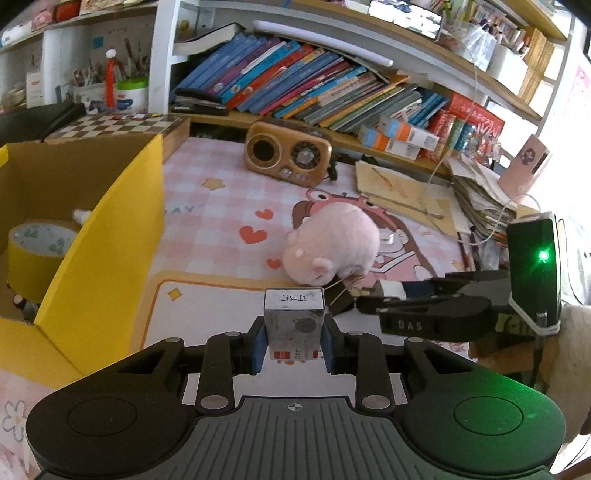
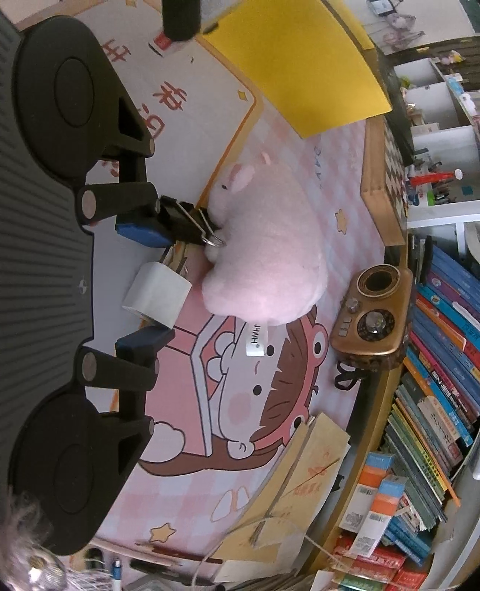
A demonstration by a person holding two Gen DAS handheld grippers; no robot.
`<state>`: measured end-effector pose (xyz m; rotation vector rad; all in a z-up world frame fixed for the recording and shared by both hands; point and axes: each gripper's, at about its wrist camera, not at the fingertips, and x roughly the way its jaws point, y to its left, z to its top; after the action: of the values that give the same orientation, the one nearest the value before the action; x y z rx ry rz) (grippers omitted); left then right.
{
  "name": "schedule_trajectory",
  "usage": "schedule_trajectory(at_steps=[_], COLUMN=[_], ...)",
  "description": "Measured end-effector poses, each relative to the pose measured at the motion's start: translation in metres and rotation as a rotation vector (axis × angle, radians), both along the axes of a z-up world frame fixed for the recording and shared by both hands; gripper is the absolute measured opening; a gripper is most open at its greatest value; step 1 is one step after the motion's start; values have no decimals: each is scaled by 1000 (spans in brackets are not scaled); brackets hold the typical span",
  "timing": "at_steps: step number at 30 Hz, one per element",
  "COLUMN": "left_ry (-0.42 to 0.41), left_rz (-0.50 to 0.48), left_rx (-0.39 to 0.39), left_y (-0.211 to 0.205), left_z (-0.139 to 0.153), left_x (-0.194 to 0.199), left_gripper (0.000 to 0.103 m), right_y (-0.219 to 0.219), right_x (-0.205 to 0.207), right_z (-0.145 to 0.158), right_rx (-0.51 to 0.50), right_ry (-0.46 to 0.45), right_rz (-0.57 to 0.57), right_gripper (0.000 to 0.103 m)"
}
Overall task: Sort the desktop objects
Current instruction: 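Grasp the small white printed box with the left gripper while the right gripper grasps the white charger plug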
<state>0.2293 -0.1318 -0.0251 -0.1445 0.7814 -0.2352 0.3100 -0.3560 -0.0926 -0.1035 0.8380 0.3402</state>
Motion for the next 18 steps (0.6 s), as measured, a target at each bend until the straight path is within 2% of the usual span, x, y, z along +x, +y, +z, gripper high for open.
schedule_trajectory(at_steps=[18], left_ry=[-51], left_rz=[-43], left_rx=[-44], left_y=[-5], left_z=[10], left_x=[-34], left_gripper=[28], right_y=[-4], right_x=[-69], right_z=[41], right_rx=[110], right_ry=[-23], right_rz=[-56], right_gripper=[44])
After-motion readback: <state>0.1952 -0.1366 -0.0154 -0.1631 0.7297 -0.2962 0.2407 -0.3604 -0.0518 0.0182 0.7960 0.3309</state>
